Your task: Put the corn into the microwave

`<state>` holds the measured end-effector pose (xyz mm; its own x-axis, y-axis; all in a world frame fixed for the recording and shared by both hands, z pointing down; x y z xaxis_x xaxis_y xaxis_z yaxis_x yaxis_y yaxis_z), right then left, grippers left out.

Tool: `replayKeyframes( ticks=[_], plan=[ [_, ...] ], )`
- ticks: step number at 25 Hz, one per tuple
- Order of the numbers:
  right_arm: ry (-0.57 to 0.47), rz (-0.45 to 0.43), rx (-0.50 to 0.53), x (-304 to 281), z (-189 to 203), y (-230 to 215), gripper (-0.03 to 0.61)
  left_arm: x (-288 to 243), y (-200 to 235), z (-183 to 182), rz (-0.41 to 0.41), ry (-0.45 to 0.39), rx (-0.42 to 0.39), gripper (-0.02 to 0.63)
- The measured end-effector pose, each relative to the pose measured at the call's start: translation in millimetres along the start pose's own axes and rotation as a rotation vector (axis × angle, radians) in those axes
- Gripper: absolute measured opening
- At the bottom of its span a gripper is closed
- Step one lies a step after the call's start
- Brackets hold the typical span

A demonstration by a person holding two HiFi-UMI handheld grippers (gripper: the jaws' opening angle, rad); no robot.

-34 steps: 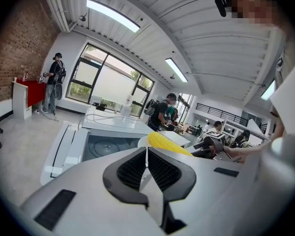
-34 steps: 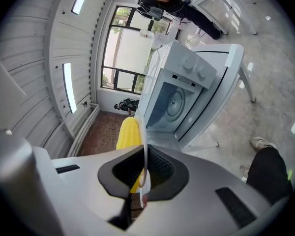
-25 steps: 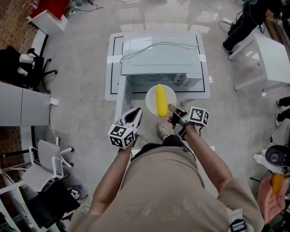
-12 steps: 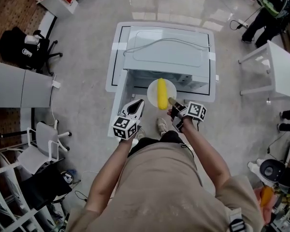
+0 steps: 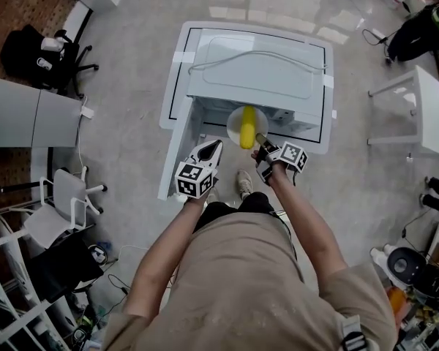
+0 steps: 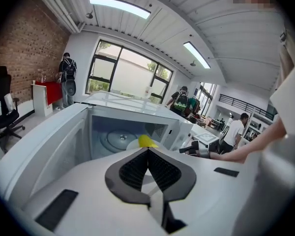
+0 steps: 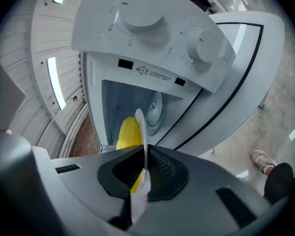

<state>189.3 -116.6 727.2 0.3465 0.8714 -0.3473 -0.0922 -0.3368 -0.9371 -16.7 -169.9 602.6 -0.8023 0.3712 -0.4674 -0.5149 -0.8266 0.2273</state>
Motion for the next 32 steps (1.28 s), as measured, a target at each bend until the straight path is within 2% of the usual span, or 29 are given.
replayKeyframes(
  ticks=[5, 14, 20, 27, 32],
  plan=[
    [-0.035, 0.005, -0.018, -18.6, -7.9, -7.9, 0.014, -6.3, 8.3, 8.4, -0.019, 0.019, 0.031, 0.002],
    [-0.119, -0.02, -0.097, -43.2, -14.0, -19.0, 0.014, -18.6, 10.9, 15.9, -0.041, 0.048, 0.019, 0.002],
    [-0.113, -0.011, -0.069, -63.4, -21.6, -16.5, 0.014, -30.6, 10.2, 20.1, -0.048, 0.063, 0.027, 0.002],
    [-0.158, -0.008, -0.103, -74.5, -25.2, -19.8, 0.014, -37.8, 19.9, 21.6, -0.06, 0.085, 0.007, 0.002],
    [-0.159, 0.004, -0.076, -88.1, -32.2, -20.1, 0.014, -39.2, 28.3, 14.4, -0.069, 0.077, -0.003, 0.002]
  ],
)
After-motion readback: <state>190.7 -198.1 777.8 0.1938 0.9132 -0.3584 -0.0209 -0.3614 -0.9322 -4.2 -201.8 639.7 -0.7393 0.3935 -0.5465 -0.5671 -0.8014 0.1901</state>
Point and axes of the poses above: the fingertips, and each gripper's own axes: x backward along the fingers, y to its left, z out of its underside, the point moved 6 cm from there along x, backward along the fingers, and after that the axes turned 6 degrees about -x, right-handed, at the moved point
